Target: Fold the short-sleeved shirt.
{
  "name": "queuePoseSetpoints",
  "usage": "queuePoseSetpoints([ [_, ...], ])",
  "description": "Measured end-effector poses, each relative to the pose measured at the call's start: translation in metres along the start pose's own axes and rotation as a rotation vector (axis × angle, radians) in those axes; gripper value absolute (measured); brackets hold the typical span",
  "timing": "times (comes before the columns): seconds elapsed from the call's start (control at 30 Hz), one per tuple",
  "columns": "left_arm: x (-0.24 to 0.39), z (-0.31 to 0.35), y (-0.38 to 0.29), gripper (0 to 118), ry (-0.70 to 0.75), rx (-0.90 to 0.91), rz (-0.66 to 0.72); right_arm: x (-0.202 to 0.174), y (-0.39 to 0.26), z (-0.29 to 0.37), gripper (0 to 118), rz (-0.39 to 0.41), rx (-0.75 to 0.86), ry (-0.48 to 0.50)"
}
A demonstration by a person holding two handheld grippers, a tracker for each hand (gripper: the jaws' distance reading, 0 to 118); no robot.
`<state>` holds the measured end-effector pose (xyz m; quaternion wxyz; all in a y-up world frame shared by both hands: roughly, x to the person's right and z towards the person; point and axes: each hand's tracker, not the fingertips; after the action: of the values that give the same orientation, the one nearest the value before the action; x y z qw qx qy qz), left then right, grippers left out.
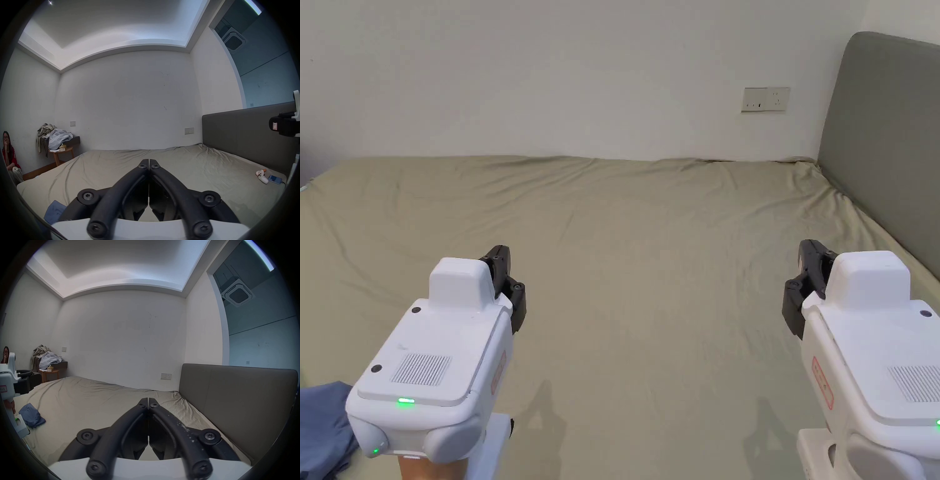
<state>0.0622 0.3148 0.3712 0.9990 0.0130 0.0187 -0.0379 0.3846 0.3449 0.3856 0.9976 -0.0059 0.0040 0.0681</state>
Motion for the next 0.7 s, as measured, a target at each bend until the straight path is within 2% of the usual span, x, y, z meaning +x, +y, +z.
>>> queuePoseSetpoints([
  [0.7,-0.0058,0.0055,0.0002,0,-0.007,0.006,0.007,-0.0048,0.0012,0.0035,2,0.011,0.01,0.014],
])
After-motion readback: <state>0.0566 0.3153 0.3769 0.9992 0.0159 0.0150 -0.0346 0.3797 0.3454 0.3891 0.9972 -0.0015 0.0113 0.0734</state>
